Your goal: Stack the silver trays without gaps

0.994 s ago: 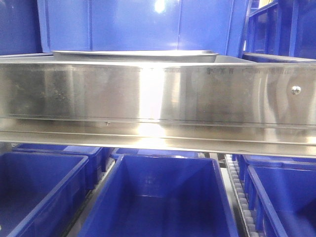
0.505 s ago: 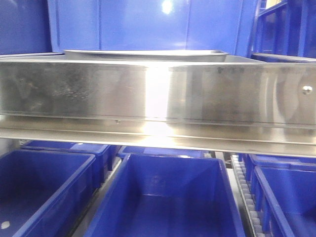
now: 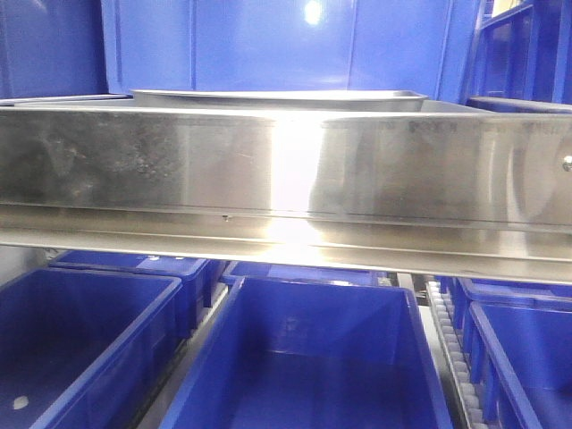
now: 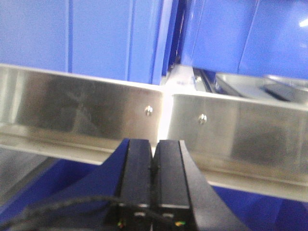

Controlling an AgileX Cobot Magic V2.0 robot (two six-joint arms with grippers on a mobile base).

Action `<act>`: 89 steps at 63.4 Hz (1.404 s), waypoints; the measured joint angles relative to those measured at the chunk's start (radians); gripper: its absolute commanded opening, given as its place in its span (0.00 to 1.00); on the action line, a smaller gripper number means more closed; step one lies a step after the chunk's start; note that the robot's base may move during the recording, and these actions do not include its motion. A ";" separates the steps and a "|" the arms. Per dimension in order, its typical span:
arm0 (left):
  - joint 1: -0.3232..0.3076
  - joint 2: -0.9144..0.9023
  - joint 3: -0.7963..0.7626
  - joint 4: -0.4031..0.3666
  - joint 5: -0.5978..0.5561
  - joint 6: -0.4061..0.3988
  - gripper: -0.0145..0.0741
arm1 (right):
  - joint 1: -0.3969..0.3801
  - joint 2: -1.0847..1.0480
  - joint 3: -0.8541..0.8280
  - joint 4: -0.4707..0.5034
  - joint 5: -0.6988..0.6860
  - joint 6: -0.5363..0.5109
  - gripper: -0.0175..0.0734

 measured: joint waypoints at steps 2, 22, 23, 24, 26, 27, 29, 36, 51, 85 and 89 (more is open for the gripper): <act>0.000 0.000 0.000 -0.002 -0.009 -0.001 0.12 | 0.000 0.000 0.000 0.000 0.000 0.000 0.25; 0.000 0.000 0.000 -0.004 -0.020 -0.001 0.12 | 0.000 0.000 0.000 0.000 0.000 0.000 0.25; 0.000 0.000 0.000 -0.004 -0.020 -0.001 0.12 | 0.000 0.000 0.000 0.000 0.000 0.000 0.25; 0.000 0.000 0.000 -0.004 -0.020 -0.001 0.12 | 0.000 0.000 0.000 0.000 0.000 0.000 0.25; 0.000 0.000 0.000 -0.004 -0.020 -0.001 0.12 | 0.000 0.000 0.000 0.000 0.000 0.000 0.25; 0.000 0.000 0.000 -0.004 -0.020 -0.001 0.12 | 0.000 0.000 0.000 0.000 0.000 0.000 0.25; 0.000 0.000 0.000 -0.004 -0.020 -0.001 0.12 | 0.000 0.000 0.000 0.000 0.000 0.000 0.25; 0.000 0.000 0.000 -0.004 -0.020 -0.001 0.12 | 0.000 0.000 0.000 0.000 0.000 0.000 0.25; 0.000 0.000 0.000 -0.004 -0.020 -0.001 0.11 | -0.036 -0.005 0.004 -0.040 -0.010 -0.001 0.25; 0.000 0.000 0.000 -0.004 -0.020 -0.001 0.11 | -0.639 -0.279 0.223 0.105 -0.114 -0.089 0.25; 0.000 0.000 0.000 -0.004 -0.020 -0.001 0.11 | -0.649 -0.301 0.244 0.116 -0.115 -0.127 0.25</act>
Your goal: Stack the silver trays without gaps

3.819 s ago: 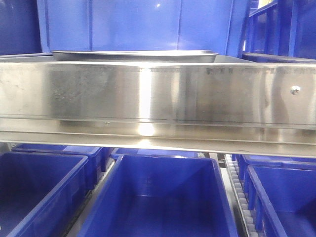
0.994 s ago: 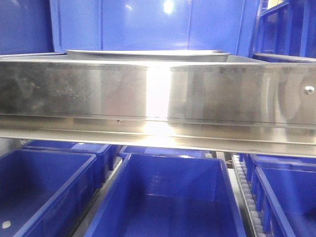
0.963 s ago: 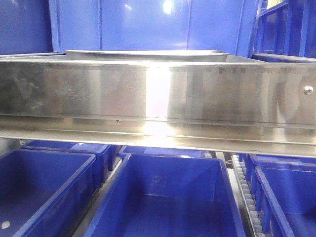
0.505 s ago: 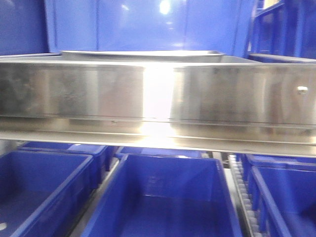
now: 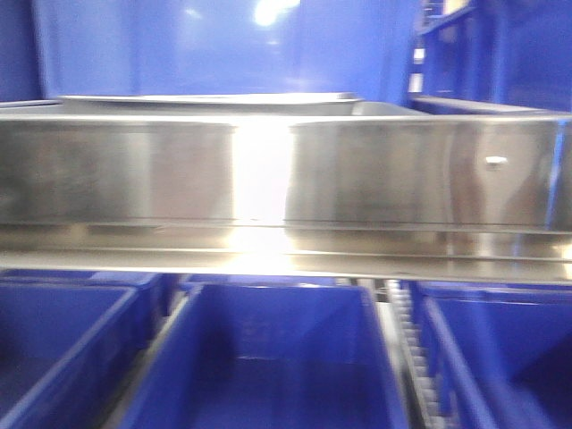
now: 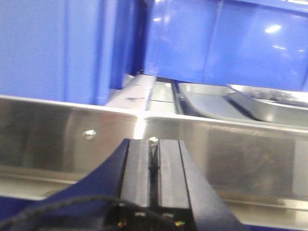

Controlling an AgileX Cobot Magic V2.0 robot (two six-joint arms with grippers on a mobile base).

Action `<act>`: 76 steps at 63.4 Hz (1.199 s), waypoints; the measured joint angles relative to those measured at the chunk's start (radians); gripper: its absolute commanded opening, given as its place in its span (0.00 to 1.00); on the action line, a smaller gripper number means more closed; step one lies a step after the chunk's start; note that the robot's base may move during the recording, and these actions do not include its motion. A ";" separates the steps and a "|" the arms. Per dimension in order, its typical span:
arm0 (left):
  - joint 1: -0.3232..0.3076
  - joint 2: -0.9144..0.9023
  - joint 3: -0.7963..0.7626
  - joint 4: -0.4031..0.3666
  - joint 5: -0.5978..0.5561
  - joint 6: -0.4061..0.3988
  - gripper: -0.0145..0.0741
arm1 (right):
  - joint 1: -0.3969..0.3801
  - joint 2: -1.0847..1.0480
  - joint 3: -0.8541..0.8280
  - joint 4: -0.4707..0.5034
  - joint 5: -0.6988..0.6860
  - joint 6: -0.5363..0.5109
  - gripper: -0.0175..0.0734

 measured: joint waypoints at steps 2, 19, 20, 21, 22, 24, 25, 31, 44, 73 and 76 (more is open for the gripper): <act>0.001 0.000 0.000 0.000 0.000 0.000 0.11 | 0.000 -0.010 0.013 0.006 -0.002 -0.018 0.25; 0.002 0.000 0.000 0.000 0.000 0.000 0.11 | -0.042 -0.022 0.122 0.039 -0.100 -0.107 0.25; 0.002 0.000 0.000 0.000 0.000 0.000 0.11 | -0.047 -0.024 0.132 0.046 -0.115 -0.109 0.25; 0.002 0.000 0.000 0.000 0.000 0.000 0.11 | -0.049 -0.024 0.137 0.049 -0.124 -0.109 0.25; 0.002 0.000 0.000 0.000 0.000 0.000 0.11 | -0.053 -0.026 0.142 0.055 -0.132 -0.111 0.25; 0.002 0.000 0.000 0.000 0.000 0.000 0.11 | -0.060 -0.033 0.149 0.067 -0.144 -0.111 0.25; 0.002 0.000 0.000 0.000 0.000 0.000 0.11 | -0.061 -0.037 0.149 0.067 -0.147 -0.111 0.25; 0.002 0.000 0.000 0.000 0.000 0.000 0.11 | -0.071 -0.056 0.153 0.073 -0.147 -0.120 0.25; 0.002 0.000 0.000 0.000 -0.002 0.000 0.11 | -0.073 -0.060 0.153 0.074 -0.122 -0.136 0.25; 0.002 0.000 0.000 0.000 -0.002 0.000 0.11 | -0.073 -0.060 0.153 0.077 -0.113 -0.140 0.25; 0.002 0.000 0.000 0.000 -0.002 0.000 0.11 | -0.073 -0.060 0.153 0.077 -0.113 -0.140 0.25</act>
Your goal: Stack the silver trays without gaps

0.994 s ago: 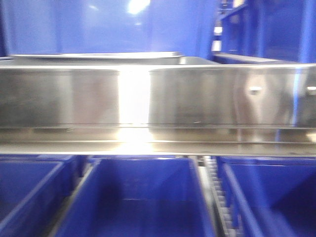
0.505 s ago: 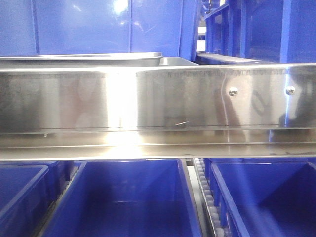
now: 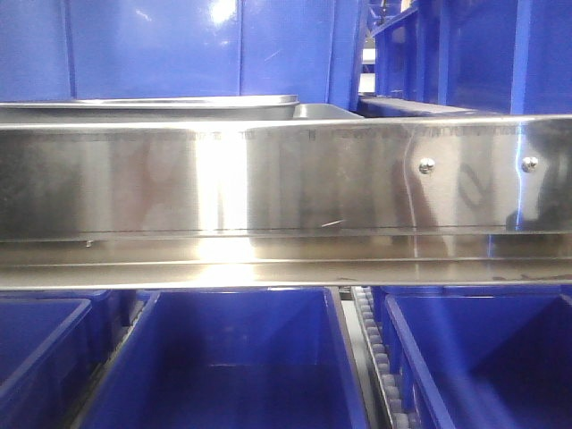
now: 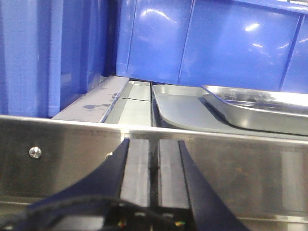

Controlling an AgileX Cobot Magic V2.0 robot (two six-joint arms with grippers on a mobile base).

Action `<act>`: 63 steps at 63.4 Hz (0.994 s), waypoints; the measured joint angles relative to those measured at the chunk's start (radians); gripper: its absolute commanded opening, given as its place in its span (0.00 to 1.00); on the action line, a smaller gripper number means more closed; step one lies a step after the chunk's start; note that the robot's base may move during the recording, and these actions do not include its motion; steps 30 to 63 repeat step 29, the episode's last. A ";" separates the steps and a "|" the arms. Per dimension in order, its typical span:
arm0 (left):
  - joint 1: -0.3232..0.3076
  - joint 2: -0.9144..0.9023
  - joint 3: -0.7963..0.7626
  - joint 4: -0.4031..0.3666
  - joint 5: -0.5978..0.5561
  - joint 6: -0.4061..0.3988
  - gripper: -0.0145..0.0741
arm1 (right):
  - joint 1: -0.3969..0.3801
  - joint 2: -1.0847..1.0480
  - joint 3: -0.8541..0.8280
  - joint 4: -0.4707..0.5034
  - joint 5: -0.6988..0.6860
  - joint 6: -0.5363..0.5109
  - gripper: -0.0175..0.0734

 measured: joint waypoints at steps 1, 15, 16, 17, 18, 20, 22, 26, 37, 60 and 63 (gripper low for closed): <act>0.000 0.000 0.000 0.000 0.000 0.000 0.11 | 0.000 0.000 0.000 0.000 0.000 0.000 0.25; 0.000 0.000 0.000 0.000 0.000 0.000 0.11 | 0.000 0.000 0.000 0.000 0.000 0.000 0.25; 0.000 0.000 0.000 0.000 0.000 0.000 0.11 | 0.000 0.000 0.000 0.000 0.000 0.000 0.25; 0.000 0.000 0.000 0.000 0.000 0.000 0.11 | 0.000 0.000 0.000 0.000 0.000 0.000 0.25; 0.000 0.000 0.000 0.000 0.000 0.000 0.11 | 0.000 0.000 0.000 0.000 0.000 0.000 0.25; 0.000 0.000 0.000 0.000 0.000 0.000 0.11 | 0.000 0.000 0.000 0.000 0.000 0.000 0.25; 0.000 0.000 0.000 0.000 0.000 0.000 0.11 | 0.000 0.000 0.000 0.000 0.000 0.000 0.25; 0.000 0.000 0.000 0.000 0.000 0.000 0.11 | 0.000 0.000 0.000 0.000 0.000 0.000 0.25; 0.000 0.000 0.000 0.000 0.000 0.000 0.11 | 0.000 0.000 0.000 0.000 0.000 0.000 0.25; 0.000 0.000 0.000 0.000 0.000 0.000 0.11 | 0.000 0.000 0.000 0.000 0.000 0.000 0.25; 0.000 0.000 0.000 0.000 0.000 0.000 0.11 | 0.000 0.000 0.000 0.000 0.000 0.000 0.25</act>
